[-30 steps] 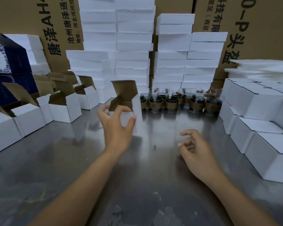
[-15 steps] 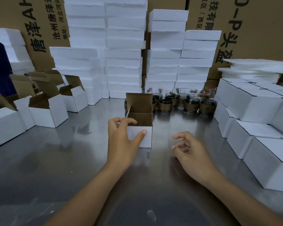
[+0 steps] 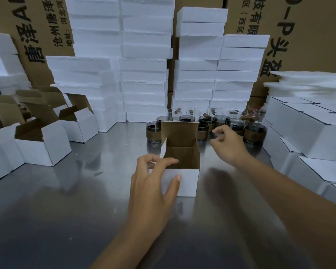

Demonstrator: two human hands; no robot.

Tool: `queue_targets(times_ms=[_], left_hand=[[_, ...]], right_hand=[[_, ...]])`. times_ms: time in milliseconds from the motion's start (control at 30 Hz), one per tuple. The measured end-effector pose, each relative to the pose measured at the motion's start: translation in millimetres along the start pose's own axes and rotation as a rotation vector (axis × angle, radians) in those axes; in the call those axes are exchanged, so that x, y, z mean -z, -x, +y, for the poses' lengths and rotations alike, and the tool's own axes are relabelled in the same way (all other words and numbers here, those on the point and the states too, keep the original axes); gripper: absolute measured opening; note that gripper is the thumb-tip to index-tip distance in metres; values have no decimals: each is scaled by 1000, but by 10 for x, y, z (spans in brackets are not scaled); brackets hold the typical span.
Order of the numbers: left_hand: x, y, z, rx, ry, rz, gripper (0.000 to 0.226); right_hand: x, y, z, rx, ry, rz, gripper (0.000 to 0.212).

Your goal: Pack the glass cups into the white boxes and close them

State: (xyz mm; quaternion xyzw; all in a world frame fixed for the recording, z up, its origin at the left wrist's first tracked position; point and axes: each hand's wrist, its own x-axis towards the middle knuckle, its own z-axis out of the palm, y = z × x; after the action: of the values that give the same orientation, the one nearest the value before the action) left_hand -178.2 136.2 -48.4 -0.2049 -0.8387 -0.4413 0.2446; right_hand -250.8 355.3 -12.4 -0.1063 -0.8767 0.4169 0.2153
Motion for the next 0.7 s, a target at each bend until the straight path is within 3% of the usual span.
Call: queue_targets(times_ms=[100,233,333,600,700], left_hand=[[-18,-1,-12,-21,19,-14,33],[-55,-18,-57,-33,3,-10,35],[-91,-25,-84,-34,4,-3,35],[-73,-18,-74,-75,-7,1,35],[-69,-10,-84,-89,-30,14,37]], right_hand=[[-72,-229,16,-59,-4,-3,40],[-265,-414,13,-213,-207,-4,52],[-406,-493,37,-201,-158,1,59],[-547,-501,14,-124,103,44,23],[-505,-377,39,-60,94,69,22]])
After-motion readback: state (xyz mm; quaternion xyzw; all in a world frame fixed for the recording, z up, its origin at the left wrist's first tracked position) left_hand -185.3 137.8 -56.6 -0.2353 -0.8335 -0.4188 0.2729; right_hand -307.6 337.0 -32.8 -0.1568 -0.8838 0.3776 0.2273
